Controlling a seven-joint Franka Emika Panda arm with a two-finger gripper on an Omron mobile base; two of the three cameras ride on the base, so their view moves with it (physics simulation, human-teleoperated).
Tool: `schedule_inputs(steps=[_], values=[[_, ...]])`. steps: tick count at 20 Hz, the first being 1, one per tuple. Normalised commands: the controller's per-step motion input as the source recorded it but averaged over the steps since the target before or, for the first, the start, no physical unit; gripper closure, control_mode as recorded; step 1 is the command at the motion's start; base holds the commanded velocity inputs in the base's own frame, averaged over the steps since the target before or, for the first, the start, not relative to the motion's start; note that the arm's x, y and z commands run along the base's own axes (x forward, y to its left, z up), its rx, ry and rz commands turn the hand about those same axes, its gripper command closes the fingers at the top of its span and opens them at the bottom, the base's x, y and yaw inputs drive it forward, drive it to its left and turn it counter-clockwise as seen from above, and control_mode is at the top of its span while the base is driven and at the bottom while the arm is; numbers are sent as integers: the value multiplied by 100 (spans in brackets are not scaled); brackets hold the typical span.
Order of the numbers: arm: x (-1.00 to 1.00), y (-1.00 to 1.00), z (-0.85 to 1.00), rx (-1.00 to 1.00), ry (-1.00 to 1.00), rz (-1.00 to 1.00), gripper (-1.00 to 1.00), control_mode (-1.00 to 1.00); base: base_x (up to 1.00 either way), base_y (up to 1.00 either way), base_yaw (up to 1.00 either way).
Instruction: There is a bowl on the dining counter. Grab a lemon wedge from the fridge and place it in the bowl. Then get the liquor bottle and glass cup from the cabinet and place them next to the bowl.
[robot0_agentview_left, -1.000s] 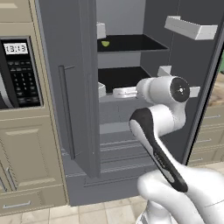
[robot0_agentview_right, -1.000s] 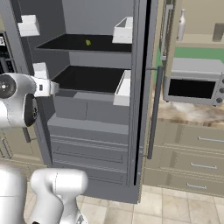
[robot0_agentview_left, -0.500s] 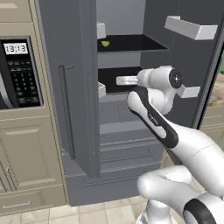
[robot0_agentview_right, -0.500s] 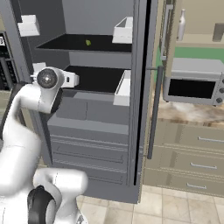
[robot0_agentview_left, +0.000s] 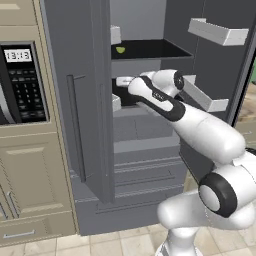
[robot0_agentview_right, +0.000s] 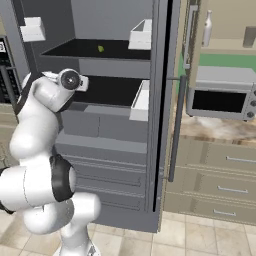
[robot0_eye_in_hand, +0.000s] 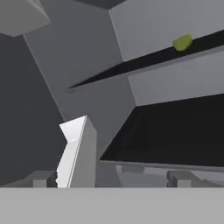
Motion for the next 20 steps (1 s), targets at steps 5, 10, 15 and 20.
schedule_inputs(steps=[5, 10, 15, 20], values=[[35, 75, 10, 10, 4, 20, -100, -100, 0, 0, 0], [12, 76, 22, 7, 0, 19, -100, -100, 0, 0, 0], [-22, 96, 18, 1, 0, 19, -100, -100, 0, 0, 0], [-60, 100, 12, 0, -1, 20, -100, -100, 0, 0, 0]])
